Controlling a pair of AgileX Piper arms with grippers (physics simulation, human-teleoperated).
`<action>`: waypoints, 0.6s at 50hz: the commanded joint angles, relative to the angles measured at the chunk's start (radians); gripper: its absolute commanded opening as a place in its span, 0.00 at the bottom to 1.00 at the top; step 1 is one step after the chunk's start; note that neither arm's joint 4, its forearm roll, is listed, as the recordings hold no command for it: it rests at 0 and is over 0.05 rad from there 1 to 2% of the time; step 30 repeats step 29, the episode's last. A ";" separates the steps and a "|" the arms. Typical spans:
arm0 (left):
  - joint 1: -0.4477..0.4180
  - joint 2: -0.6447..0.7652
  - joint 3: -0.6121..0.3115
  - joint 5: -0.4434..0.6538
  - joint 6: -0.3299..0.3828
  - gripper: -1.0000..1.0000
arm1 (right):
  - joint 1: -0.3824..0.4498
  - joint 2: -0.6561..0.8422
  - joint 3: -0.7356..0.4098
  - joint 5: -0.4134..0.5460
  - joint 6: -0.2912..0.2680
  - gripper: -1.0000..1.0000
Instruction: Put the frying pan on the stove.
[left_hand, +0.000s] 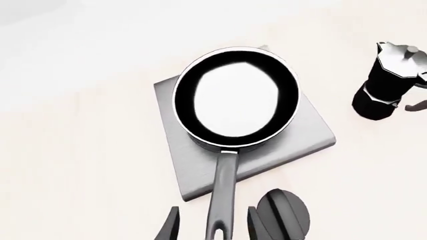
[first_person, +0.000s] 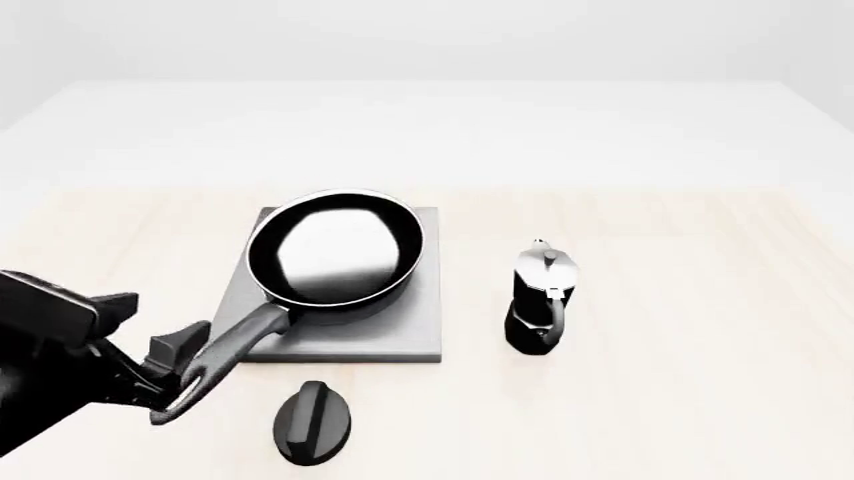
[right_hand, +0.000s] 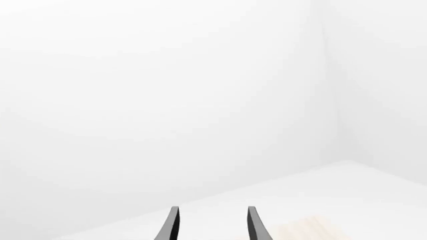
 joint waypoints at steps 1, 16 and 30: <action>0.020 -0.116 -0.129 0.125 0.042 1.00 | 0.001 0.000 -0.001 0.001 0.000 1.00; 0.005 -0.190 -0.212 0.184 0.066 1.00 | 0.000 0.000 -0.002 0.002 0.001 1.00; 0.001 -0.265 -0.240 0.208 0.068 1.00 | 0.000 0.000 0.000 -0.001 0.000 1.00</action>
